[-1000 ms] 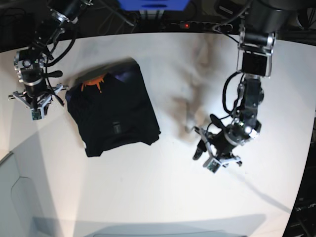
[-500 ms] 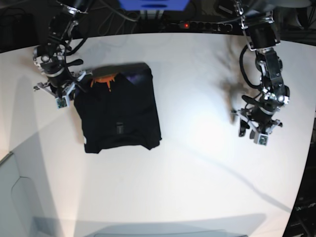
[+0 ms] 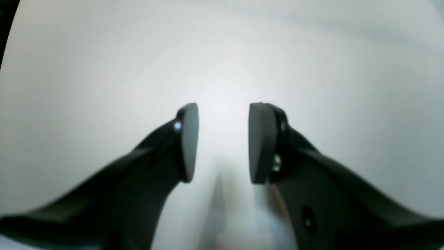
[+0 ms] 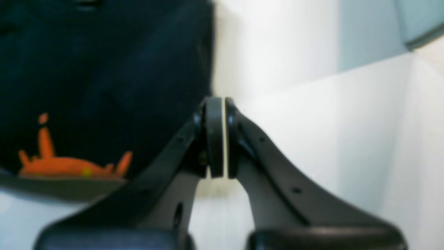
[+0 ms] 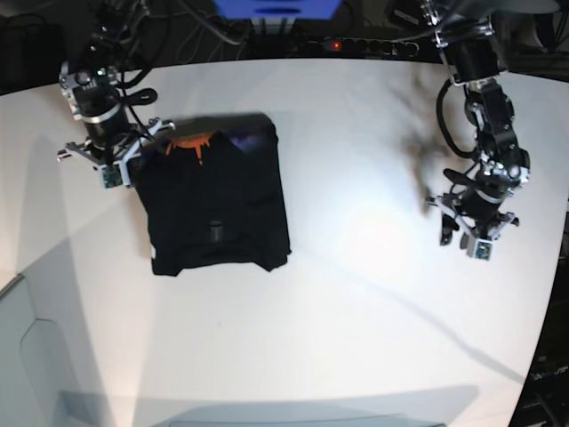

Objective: Fold the T-shirt properly

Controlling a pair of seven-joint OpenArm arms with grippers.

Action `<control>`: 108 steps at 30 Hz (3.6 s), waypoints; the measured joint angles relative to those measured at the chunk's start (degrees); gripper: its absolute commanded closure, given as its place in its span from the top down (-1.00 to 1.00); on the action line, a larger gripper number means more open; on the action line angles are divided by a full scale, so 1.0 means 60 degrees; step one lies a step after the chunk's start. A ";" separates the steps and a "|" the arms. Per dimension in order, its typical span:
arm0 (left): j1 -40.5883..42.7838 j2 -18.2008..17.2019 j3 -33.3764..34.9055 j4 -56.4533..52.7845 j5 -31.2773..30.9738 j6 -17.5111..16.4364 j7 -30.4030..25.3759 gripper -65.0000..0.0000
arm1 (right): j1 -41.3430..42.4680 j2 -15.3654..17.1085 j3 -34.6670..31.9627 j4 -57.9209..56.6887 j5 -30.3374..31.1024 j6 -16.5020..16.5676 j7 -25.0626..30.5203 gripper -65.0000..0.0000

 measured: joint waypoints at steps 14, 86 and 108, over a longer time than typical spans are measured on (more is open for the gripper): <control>0.0419 0.0015 0.0000 0.0062 0.0022 0.0000 0.0069 -0.28 | 0.0284 0.0007 -0.0160 -0.2339 0.0073 -0.0011 0.0594 -1.00; 0.2790 0.0528 -0.1880 0.2561 0.0036 0.0040 0.0149 -0.28 | -0.1891 0.0076 -0.3996 0.0208 0.1814 -0.0040 0.1814 -1.00; 0.8575 0.3034 -0.2787 0.4860 -0.0062 0.0007 0.1712 -1.00 | -0.5297 0.0878 0.0882 -0.0029 0.1821 -0.0044 0.0758 -1.00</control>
